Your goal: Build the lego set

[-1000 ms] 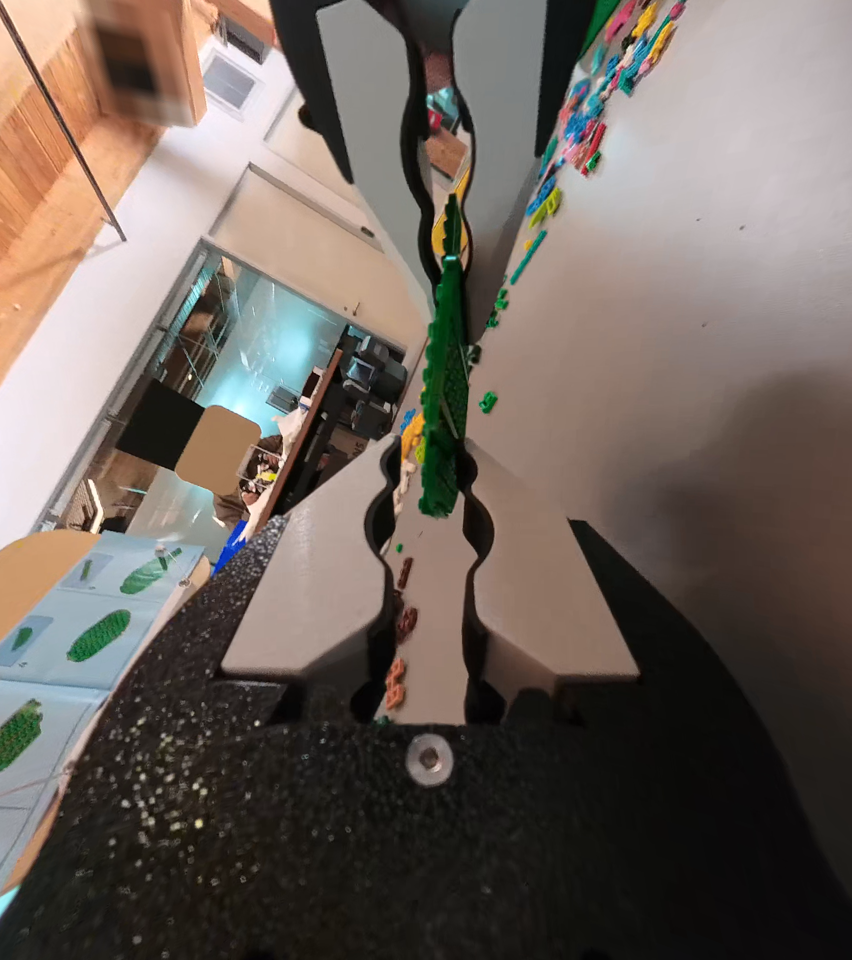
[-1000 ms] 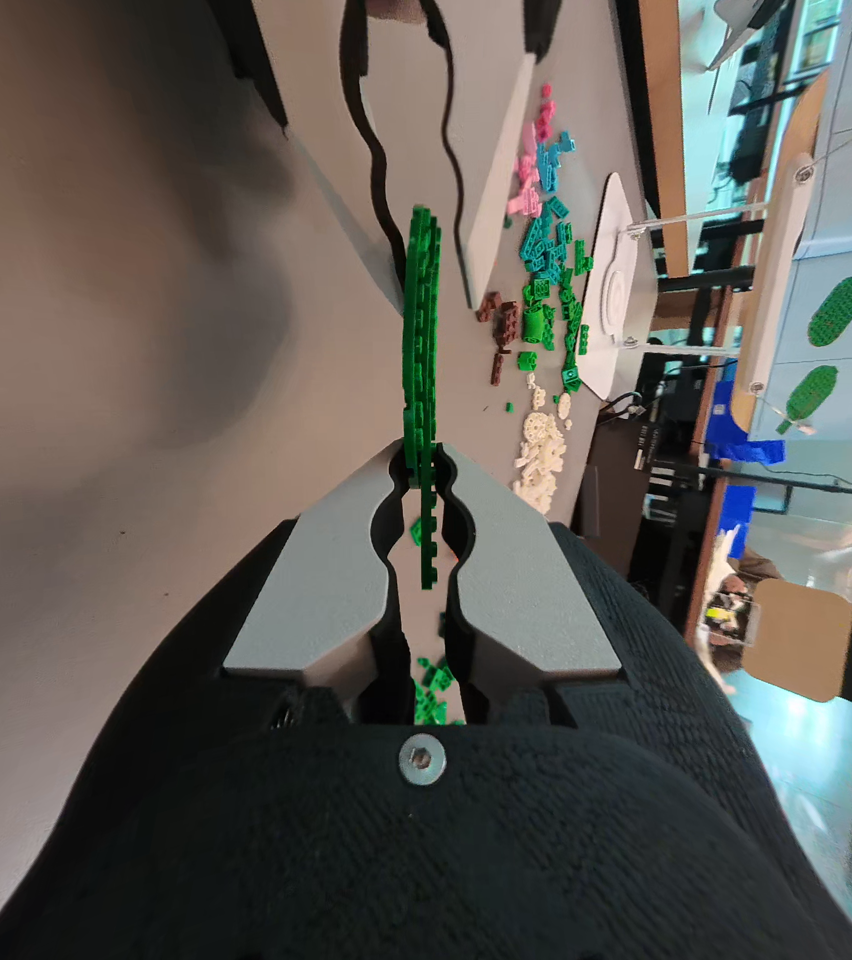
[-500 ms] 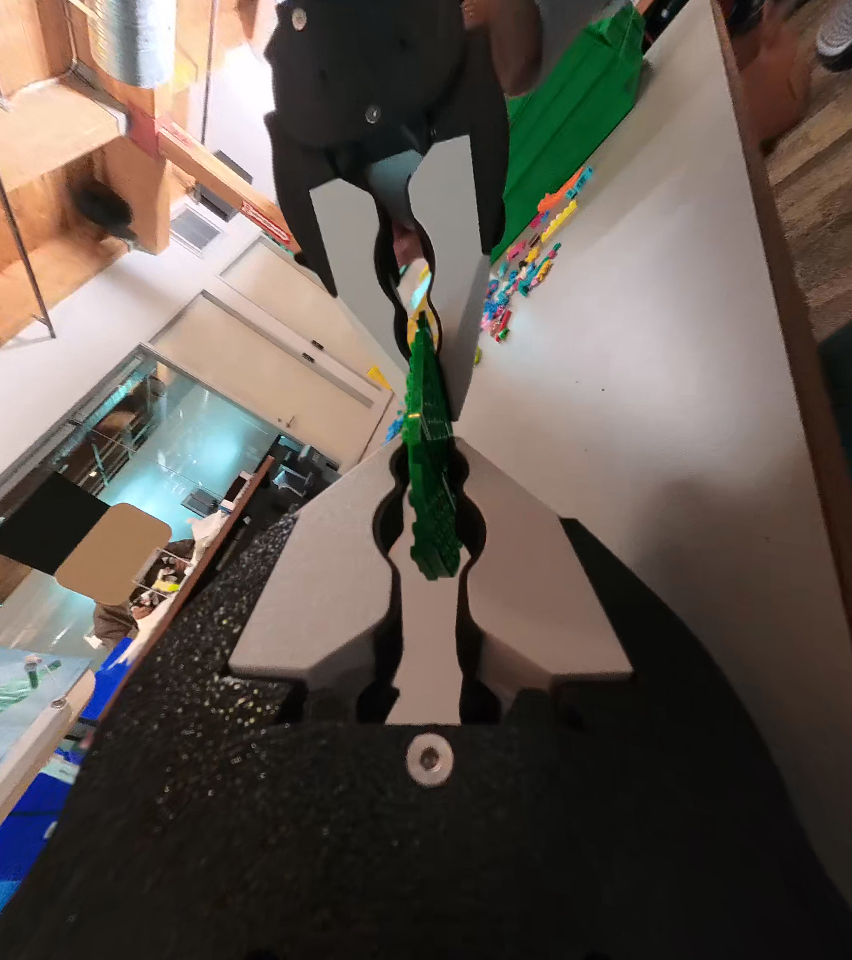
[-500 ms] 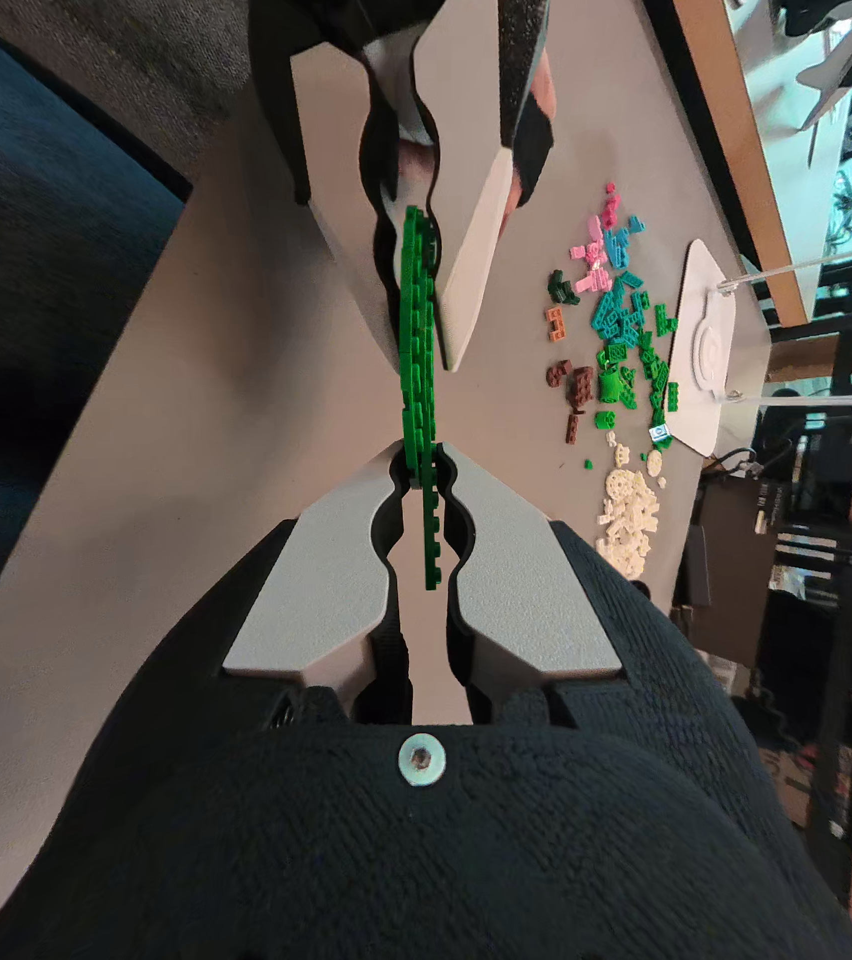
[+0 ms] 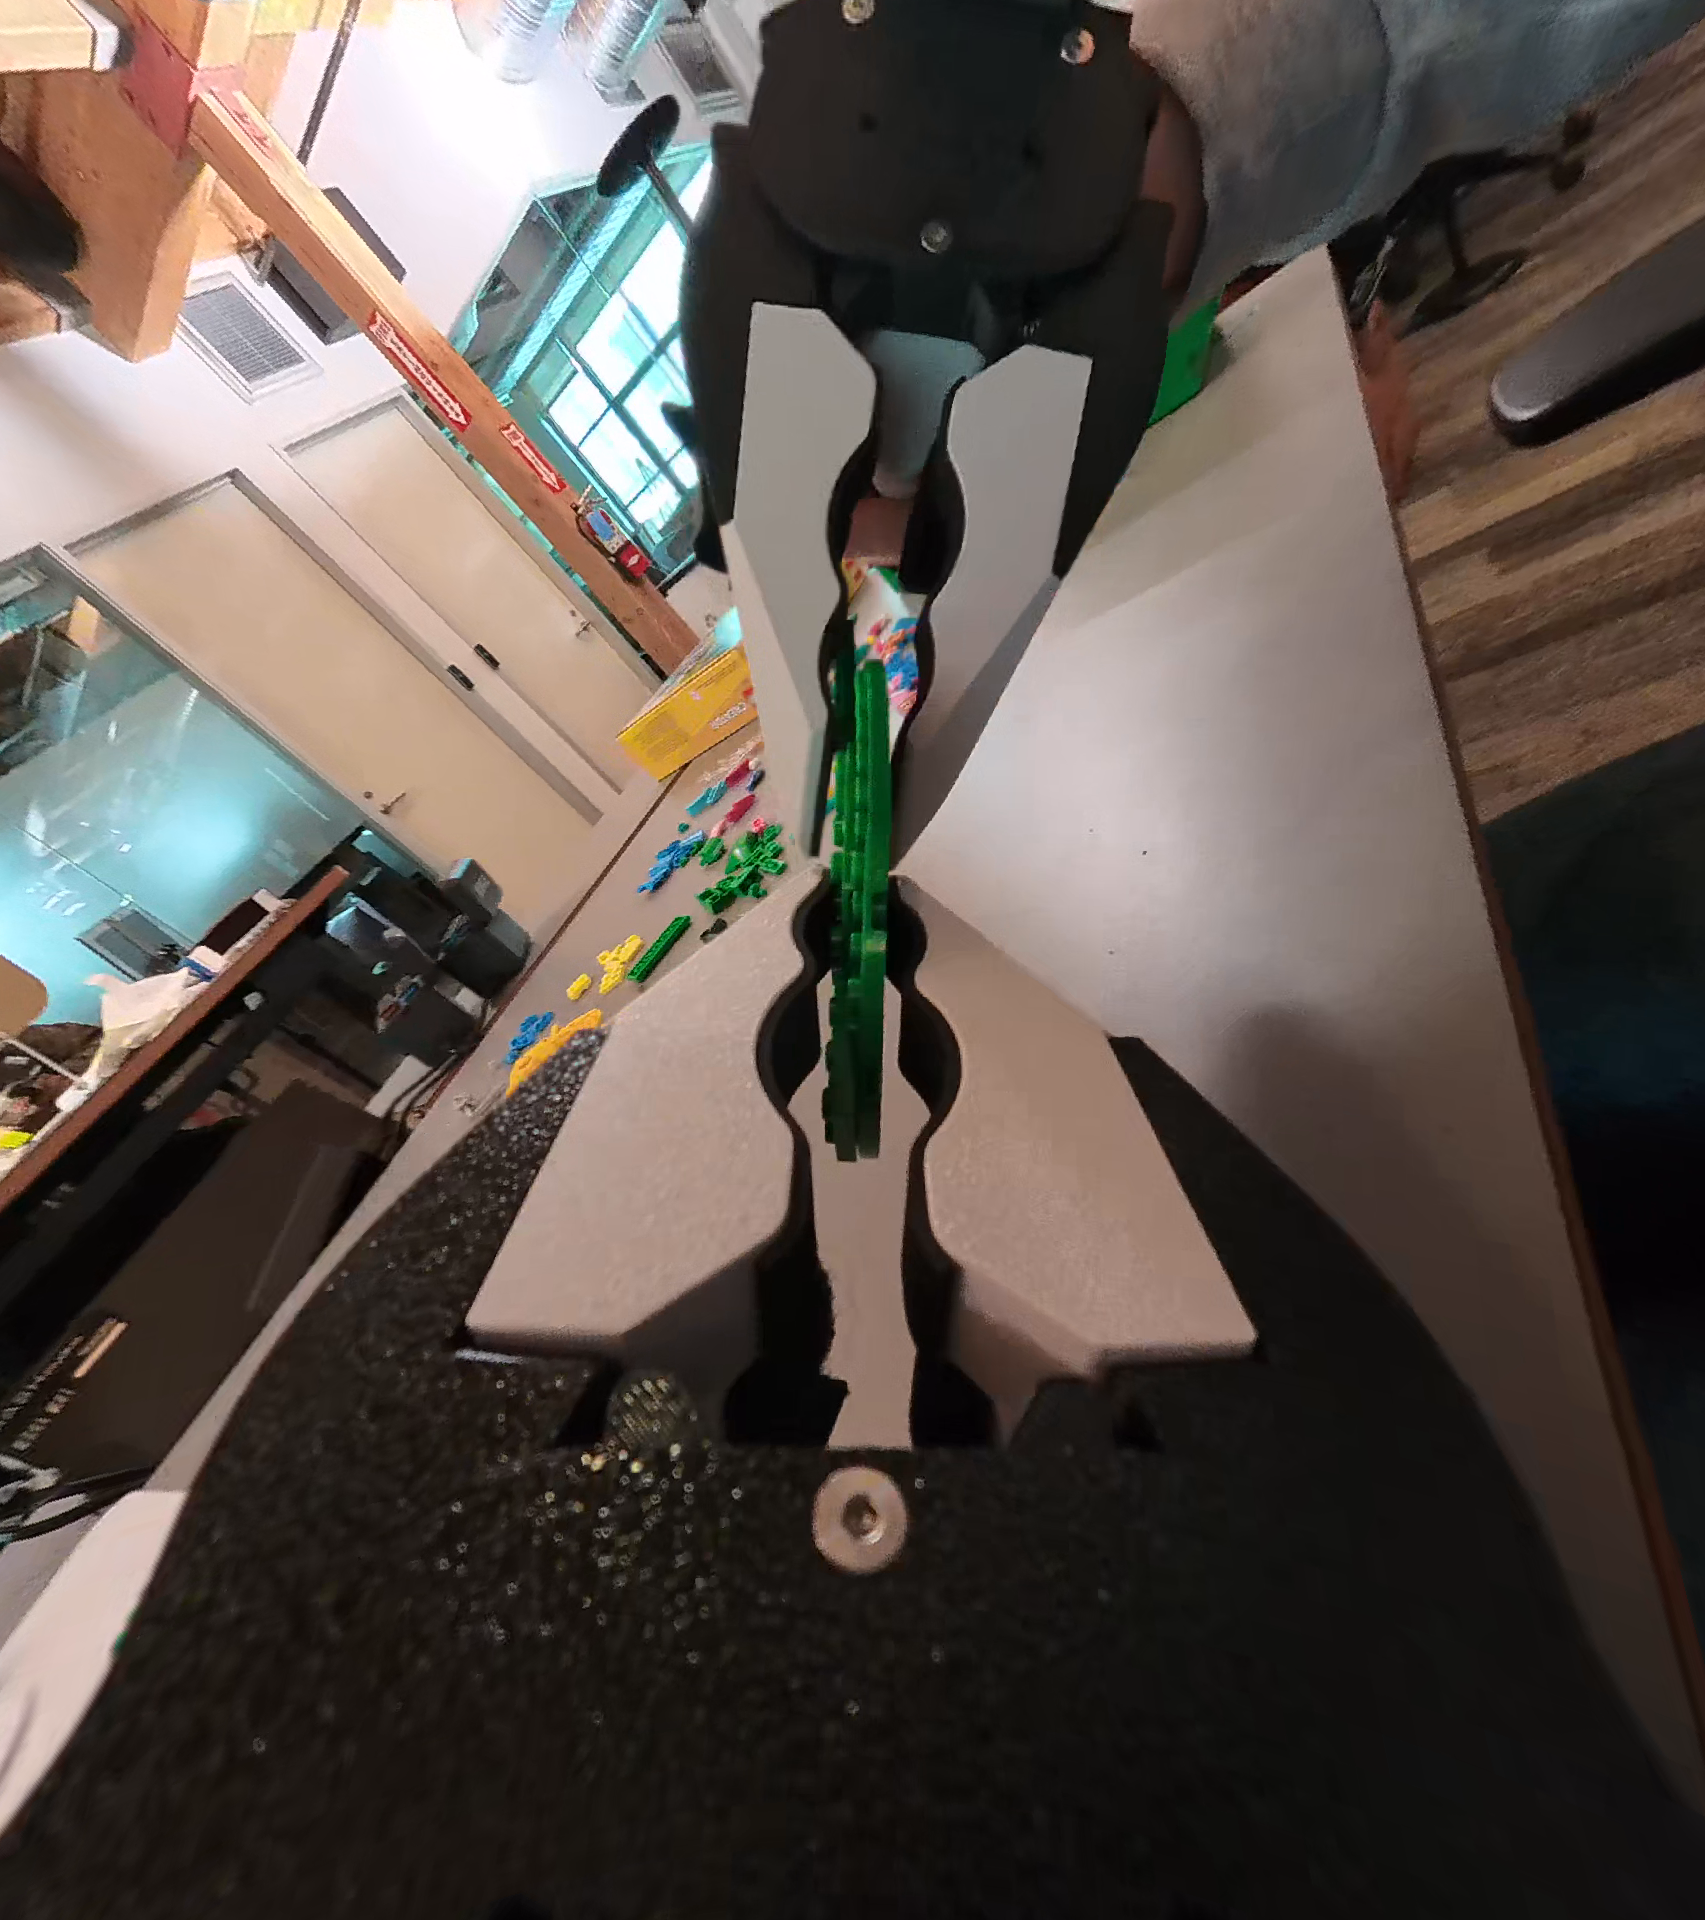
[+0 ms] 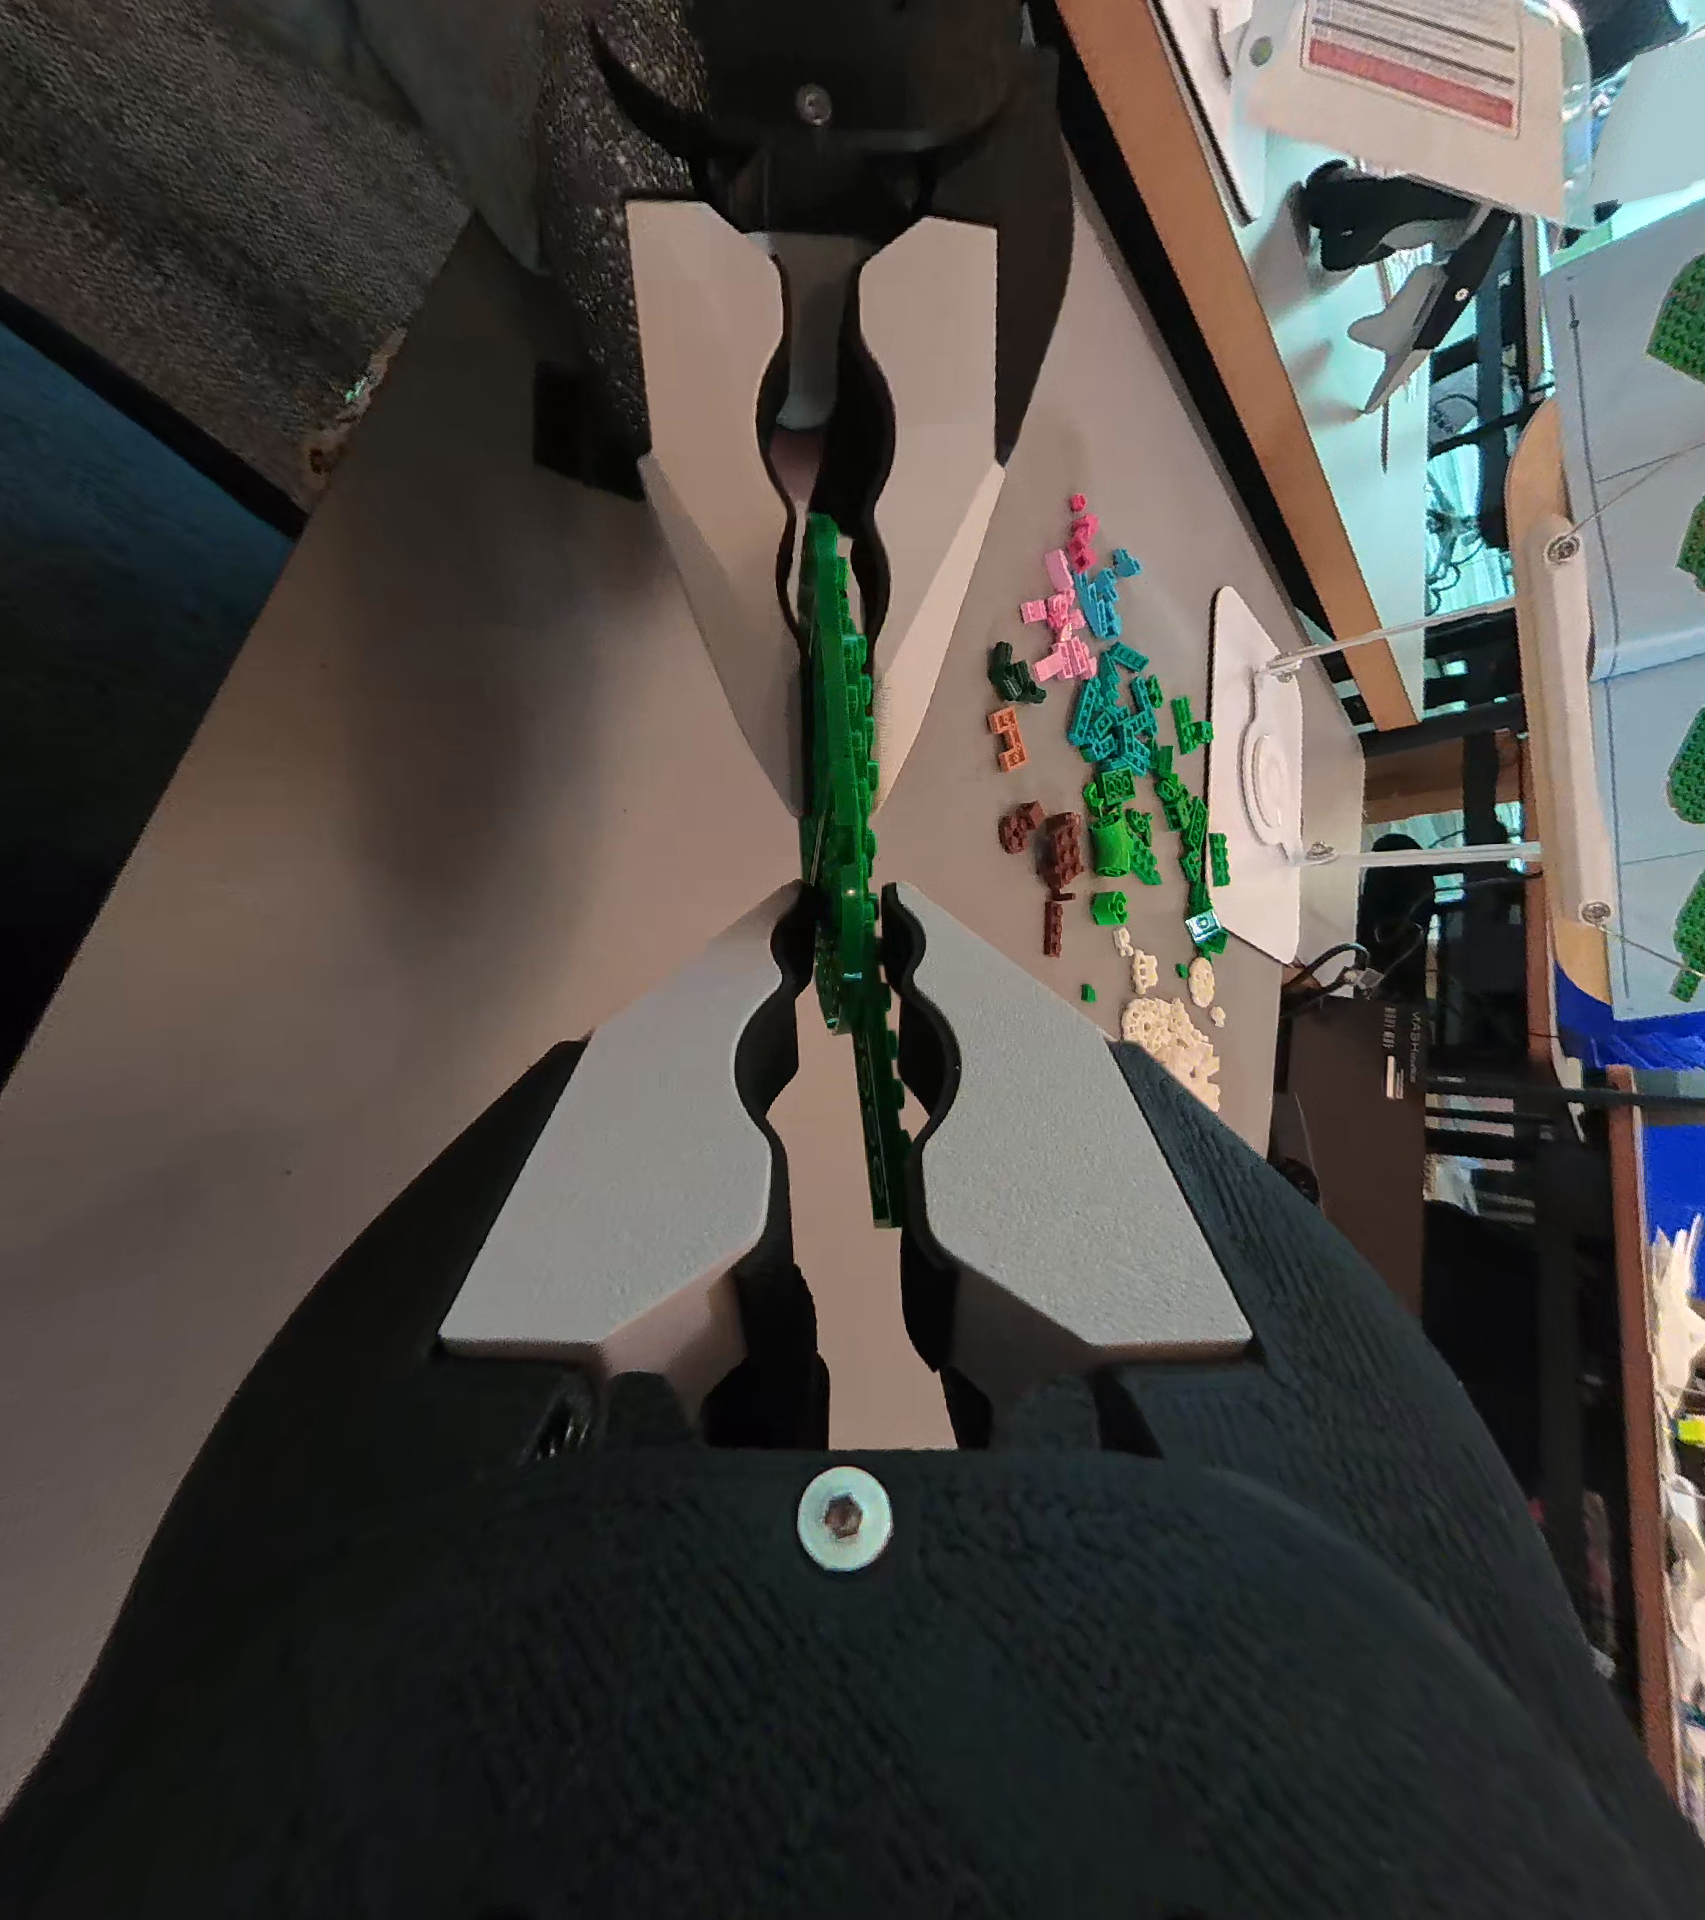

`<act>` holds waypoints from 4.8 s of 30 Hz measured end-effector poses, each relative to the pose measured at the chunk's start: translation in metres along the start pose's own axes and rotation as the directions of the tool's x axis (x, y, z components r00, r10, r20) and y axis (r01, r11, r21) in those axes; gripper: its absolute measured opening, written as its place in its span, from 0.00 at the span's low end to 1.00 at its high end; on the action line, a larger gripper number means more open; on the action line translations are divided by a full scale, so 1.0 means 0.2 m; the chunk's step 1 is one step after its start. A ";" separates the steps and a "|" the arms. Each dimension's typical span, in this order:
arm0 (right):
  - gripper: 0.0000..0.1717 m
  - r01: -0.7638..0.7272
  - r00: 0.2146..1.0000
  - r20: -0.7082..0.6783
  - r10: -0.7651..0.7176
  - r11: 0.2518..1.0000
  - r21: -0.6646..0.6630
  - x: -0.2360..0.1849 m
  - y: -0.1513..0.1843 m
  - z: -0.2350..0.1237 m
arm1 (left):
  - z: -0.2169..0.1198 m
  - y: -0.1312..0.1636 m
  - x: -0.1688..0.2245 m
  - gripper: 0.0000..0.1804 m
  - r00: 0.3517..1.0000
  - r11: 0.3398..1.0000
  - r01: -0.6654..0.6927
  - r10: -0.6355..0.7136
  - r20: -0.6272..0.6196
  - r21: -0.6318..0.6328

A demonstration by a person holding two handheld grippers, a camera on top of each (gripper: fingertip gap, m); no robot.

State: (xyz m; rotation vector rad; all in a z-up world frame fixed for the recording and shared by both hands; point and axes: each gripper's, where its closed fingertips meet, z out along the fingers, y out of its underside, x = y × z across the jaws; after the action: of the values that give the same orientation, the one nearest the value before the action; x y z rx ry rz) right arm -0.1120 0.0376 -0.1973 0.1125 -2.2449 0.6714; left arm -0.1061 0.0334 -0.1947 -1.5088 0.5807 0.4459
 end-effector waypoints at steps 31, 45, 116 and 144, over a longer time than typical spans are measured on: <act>0.05 -0.057 0.998 0.011 0.057 0.998 0.012 -0.02 0.01 -0.06 | -0.01 -0.01 0.01 0.03 0.992 0.994 0.108 -0.106 -0.072 0.032; 0.04 -0.034 0.997 0.072 0.035 0.999 -0.013 -0.06 0.00 -0.04 | 0.01 -0.04 0.05 0.03 0.999 0.999 -0.012 0.014 -0.035 0.050; 0.13 0.256 0.957 0.045 -0.286 0.766 -0.590 -0.07 0.25 0.07 | 0.07 0.10 0.07 0.03 0.999 0.980 -0.045 0.041 -0.021 -0.193; 0.04 0.091 0.996 0.038 -0.083 0.905 -0.415 -0.11 0.16 0.06 | 0.08 0.12 0.09 0.03 0.997 0.977 -0.080 0.074 -0.039 -0.197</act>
State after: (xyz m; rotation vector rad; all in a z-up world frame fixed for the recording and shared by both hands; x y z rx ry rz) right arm -0.1144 0.0551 -0.2333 0.0066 -2.3349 0.1322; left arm -0.1056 0.0486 -0.2249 -1.6901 0.6357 0.5542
